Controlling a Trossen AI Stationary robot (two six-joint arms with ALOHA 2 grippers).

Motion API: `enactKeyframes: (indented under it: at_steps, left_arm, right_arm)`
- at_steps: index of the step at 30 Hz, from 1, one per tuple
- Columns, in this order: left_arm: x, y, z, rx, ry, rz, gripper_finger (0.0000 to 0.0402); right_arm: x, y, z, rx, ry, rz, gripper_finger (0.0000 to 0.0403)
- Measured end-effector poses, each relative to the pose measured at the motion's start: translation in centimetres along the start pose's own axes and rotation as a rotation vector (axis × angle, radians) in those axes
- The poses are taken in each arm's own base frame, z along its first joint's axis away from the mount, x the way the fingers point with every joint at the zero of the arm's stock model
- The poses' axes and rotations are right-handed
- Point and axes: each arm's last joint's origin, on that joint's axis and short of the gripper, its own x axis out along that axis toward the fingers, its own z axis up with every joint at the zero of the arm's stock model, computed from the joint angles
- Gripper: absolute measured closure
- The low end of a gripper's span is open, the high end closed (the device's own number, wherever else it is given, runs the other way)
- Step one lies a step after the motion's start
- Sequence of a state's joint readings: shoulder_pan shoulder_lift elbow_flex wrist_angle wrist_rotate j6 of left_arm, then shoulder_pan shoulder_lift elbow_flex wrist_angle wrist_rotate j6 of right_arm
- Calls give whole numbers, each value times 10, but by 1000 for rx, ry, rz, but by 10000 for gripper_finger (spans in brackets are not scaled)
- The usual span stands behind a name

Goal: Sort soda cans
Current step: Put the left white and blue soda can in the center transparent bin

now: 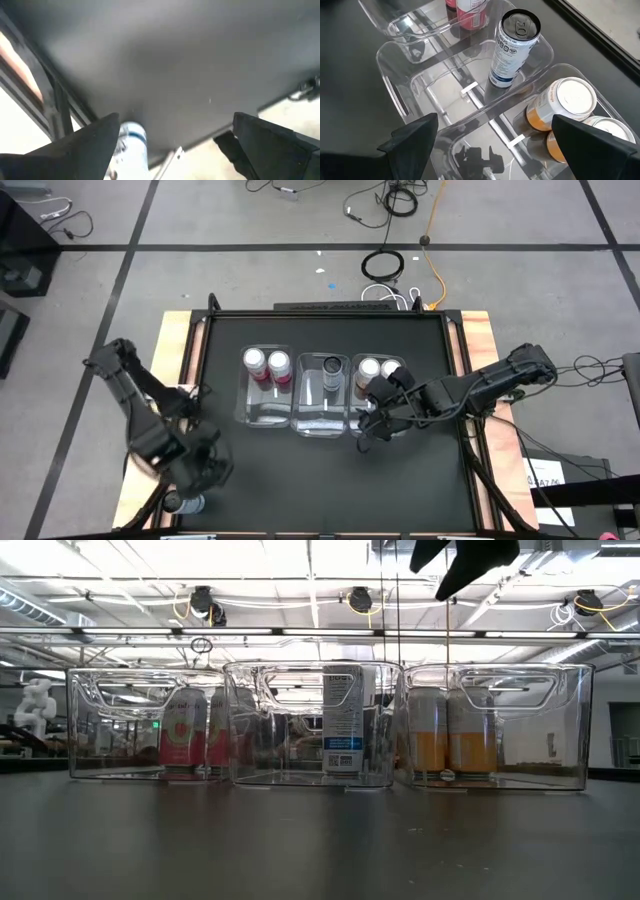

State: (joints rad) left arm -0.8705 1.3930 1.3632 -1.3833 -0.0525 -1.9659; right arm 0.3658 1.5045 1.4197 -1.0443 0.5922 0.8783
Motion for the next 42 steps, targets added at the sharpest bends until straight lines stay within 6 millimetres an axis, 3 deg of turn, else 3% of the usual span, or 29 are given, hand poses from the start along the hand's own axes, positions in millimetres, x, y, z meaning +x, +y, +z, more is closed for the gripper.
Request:
enactKeyframes:
  at_steps: [5, 10, 16, 29, 42]
  left_arm:
    - [9, 6, -36, -40, 33, 33, 4]
    - [14, 11, -53, -38, 128, 124, 4]
    - [15, 10, -55, -23, 165, 125, 4]
    - [15, 11, -55, 282, 178, 105, 4]
    - [12, 24, -79, 607, 209, 48, 4]
  right_arm:
    - [-2, 2, -2, -10, 1, 9, 19]
    - [-4, 4, -4, -18, 2, 18, 19]
    - [-4, 5, -5, 10, 18, 31, 19]
    - [-8, 9, -9, 152, 22, 46, 19]
    - [-6, 21, -12, 317, 10, 90, 19]
